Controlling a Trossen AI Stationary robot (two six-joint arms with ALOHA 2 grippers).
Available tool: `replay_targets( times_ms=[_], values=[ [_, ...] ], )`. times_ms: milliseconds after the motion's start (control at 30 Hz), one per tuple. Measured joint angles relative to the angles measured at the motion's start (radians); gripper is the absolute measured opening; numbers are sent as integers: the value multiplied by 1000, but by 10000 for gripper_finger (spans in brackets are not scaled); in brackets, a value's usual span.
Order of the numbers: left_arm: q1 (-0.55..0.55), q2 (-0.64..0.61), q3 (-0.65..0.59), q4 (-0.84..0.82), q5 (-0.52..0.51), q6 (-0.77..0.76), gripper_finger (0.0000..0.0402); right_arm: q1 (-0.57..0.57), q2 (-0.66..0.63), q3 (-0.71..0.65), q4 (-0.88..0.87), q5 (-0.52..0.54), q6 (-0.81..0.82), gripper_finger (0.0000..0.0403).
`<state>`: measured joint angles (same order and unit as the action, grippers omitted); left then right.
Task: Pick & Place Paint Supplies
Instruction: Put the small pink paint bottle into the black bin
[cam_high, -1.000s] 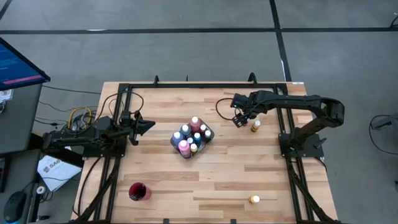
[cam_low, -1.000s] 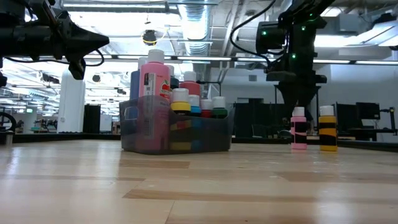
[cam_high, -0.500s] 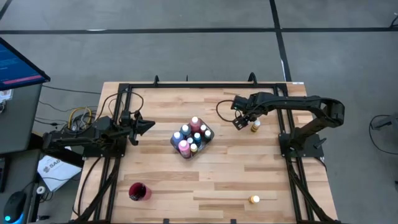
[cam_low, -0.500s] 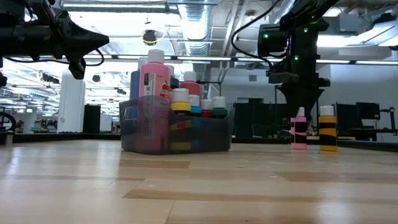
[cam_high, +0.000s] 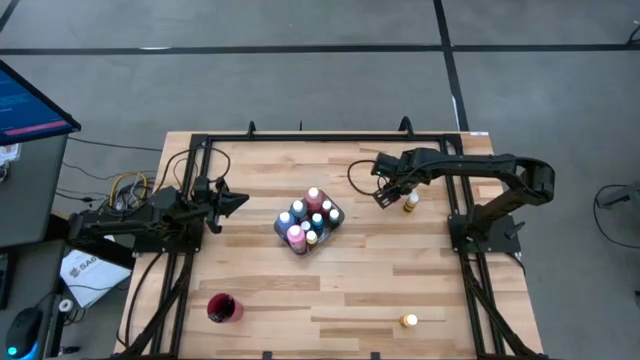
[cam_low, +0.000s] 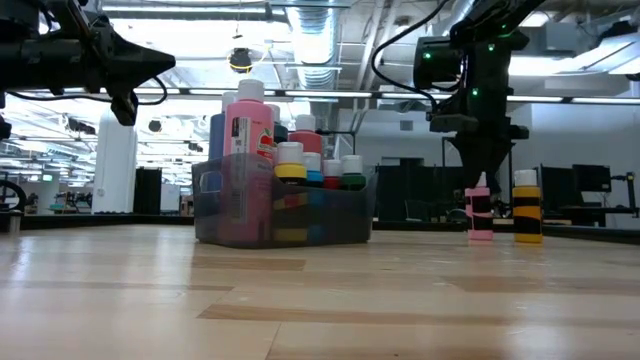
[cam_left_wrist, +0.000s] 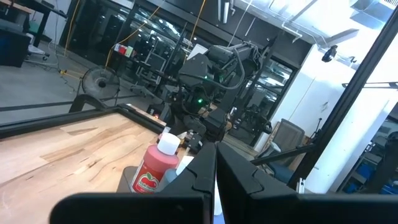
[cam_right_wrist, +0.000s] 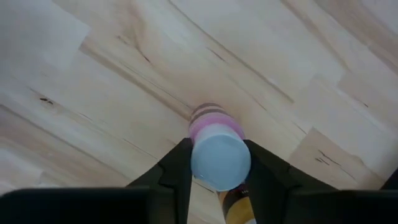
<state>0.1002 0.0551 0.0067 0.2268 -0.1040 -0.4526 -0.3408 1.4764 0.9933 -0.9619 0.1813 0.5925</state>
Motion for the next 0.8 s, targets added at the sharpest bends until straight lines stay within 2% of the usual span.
replay_targets(
  times_ms=[267,500,633,800],
  values=[
    [0,0,0,2,0,0,3,37,-55,72,-8,-2,-15,110],
    [0,0,0,3,0,0,3,188,-108,270,62,-52,-35,110],
    [0,0,0,3,0,0,3,291,-78,404,86,-57,-53,110],
    [0,0,0,8,0,0,3,365,25,524,87,-53,-90,110]
  ],
)
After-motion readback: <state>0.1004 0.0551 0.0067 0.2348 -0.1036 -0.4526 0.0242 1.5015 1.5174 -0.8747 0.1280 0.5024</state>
